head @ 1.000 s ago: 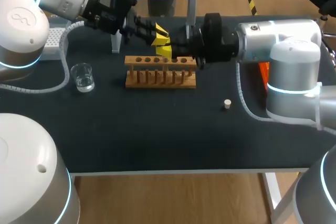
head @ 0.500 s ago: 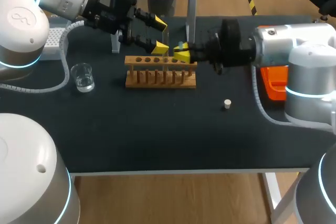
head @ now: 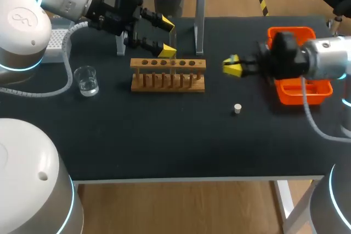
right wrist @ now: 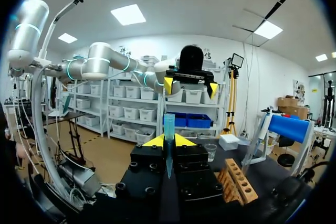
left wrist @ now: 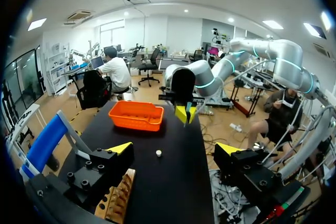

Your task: Invert the test tube, pick up the pipette, mount the tip to pipette, aspirate from beaker and dispense into the tube, eject the tip, return the pipette, and cap with the stopper.

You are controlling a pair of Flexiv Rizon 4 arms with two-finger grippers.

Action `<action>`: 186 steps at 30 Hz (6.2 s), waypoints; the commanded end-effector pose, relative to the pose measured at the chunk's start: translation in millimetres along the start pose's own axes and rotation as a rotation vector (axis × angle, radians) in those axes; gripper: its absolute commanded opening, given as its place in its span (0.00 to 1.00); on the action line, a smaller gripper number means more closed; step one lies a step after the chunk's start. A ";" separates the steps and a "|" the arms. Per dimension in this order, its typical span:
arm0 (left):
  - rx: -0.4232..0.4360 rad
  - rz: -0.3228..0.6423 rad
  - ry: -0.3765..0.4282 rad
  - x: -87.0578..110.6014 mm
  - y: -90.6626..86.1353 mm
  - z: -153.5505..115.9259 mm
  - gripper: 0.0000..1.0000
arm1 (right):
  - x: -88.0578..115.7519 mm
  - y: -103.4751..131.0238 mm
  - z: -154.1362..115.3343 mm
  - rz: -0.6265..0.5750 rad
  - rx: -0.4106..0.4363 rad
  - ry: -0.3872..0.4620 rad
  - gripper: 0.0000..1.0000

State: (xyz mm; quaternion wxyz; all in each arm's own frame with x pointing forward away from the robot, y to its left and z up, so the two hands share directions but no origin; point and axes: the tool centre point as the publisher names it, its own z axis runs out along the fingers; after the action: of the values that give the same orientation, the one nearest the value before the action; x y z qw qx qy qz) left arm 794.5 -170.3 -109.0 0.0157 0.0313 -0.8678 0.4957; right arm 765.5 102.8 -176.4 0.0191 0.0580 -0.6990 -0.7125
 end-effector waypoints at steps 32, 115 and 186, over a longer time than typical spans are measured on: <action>-0.001 0.000 0.003 -0.2 0.1 -1.1 1.00 | 19.8 -48.2 -116.8 0.083 0.016 -0.040 0.00; 0.166 -0.453 -1.185 -197.4 87.4 -89.1 1.00 | 20.4 -50.5 -117.6 0.099 0.031 -0.038 0.00; 0.238 -0.528 -1.362 -340.0 119.4 -67.1 0.76 | 20.4 -50.5 -117.6 0.099 0.031 -0.038 0.00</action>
State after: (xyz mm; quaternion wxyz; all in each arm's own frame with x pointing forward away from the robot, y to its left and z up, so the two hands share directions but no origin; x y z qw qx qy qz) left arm 1123.2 -43.1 -195.6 -0.4144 0.5450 -0.5869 0.4322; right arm 760.9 -14.4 -229.4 0.0401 0.0093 -0.7122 -0.7007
